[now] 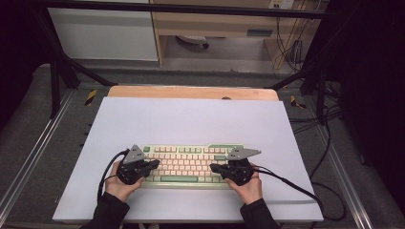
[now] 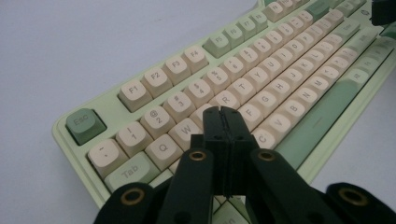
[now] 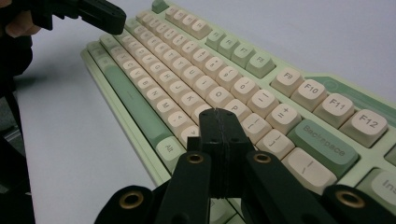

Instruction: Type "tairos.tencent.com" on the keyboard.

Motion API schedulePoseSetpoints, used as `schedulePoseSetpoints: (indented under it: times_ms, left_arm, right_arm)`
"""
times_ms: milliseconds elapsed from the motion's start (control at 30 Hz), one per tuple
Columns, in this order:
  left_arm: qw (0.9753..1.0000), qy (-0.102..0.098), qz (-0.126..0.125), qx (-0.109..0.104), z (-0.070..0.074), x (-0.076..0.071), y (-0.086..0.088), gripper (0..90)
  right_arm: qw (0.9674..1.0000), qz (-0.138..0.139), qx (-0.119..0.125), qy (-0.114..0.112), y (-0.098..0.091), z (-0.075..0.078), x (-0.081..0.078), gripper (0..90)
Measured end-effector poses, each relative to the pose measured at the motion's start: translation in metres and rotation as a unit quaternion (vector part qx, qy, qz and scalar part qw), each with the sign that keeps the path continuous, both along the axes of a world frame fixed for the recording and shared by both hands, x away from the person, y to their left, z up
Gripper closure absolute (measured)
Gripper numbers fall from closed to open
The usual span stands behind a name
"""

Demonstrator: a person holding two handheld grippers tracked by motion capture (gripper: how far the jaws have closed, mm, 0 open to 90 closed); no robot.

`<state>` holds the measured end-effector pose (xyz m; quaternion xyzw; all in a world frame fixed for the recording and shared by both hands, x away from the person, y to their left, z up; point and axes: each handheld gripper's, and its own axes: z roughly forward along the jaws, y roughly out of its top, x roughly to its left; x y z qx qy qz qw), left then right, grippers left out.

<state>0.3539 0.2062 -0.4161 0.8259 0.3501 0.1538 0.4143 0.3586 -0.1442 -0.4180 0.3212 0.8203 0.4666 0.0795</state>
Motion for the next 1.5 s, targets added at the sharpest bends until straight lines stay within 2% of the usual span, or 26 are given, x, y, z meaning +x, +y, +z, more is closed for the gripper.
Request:
schedulePoseSetpoints:
  times_ms: [400,1000,1167,1500]
  left_arm:
    - [1.0,0.003,0.004,-0.003,-0.004,-0.006,0.014,89.4]
    - [1.0,0.004,-0.001,-0.004,-0.007,-0.007,0.015,89.3]
    - [1.0,0.006,0.0,-0.005,-0.008,-0.007,0.015,89.3]
    - [1.0,0.005,-0.001,-0.006,-0.007,-0.007,0.014,89.4]
  right_arm:
    - [0.9999,0.01,0.0,0.003,0.013,0.0,0.002,90.0]
    - [0.9995,0.029,0.002,0.01,0.056,-0.002,0.008,90.0]
    - [0.9993,0.036,-0.007,0.012,0.068,-0.005,0.009,90.0]
    - [0.9988,0.043,-0.017,0.016,0.081,-0.012,0.011,90.0]
